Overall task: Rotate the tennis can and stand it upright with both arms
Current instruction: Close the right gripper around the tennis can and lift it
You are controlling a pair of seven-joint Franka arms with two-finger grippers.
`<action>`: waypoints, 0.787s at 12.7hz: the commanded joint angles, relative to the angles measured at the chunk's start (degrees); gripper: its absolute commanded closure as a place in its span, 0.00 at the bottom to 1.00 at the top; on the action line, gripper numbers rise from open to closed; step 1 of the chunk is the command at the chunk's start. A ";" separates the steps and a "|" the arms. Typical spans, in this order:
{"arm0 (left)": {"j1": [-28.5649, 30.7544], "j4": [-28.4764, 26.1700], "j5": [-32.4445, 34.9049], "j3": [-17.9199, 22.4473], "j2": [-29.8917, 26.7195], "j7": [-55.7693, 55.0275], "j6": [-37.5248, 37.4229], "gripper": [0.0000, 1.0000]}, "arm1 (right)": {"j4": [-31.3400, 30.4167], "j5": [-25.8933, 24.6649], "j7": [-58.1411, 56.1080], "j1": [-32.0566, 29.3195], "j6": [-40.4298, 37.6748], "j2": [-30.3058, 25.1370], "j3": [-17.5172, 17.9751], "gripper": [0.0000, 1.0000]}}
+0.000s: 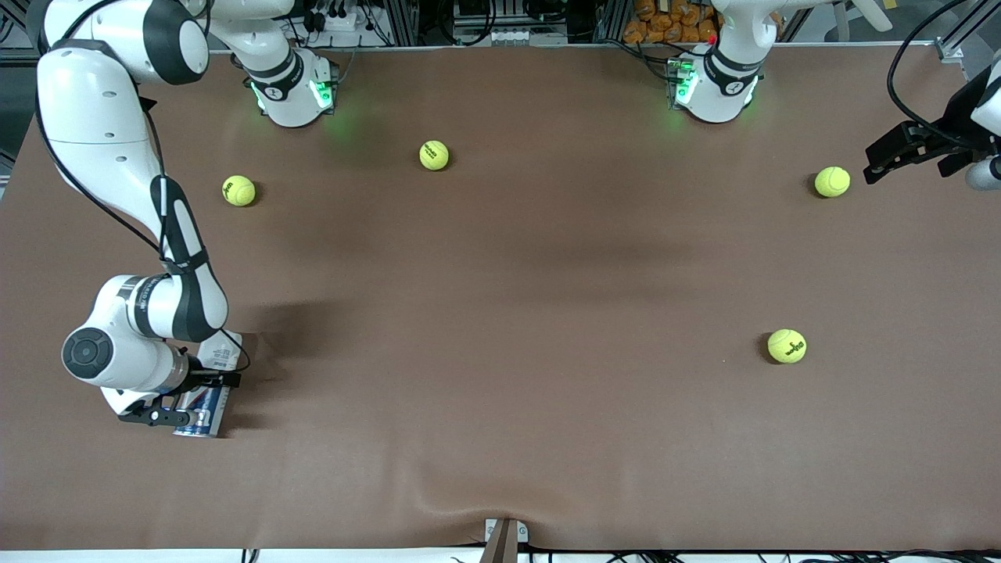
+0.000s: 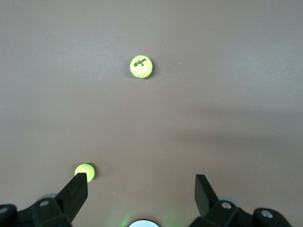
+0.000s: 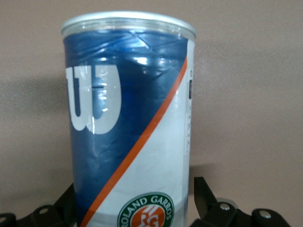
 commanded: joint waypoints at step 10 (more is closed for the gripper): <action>0.05 0.47 -0.09 -0.29 0.08 1.15 -0.71 0.00 | 9.38 0.40 -0.63 4.70 -0.37 -1.17 0.48 0.52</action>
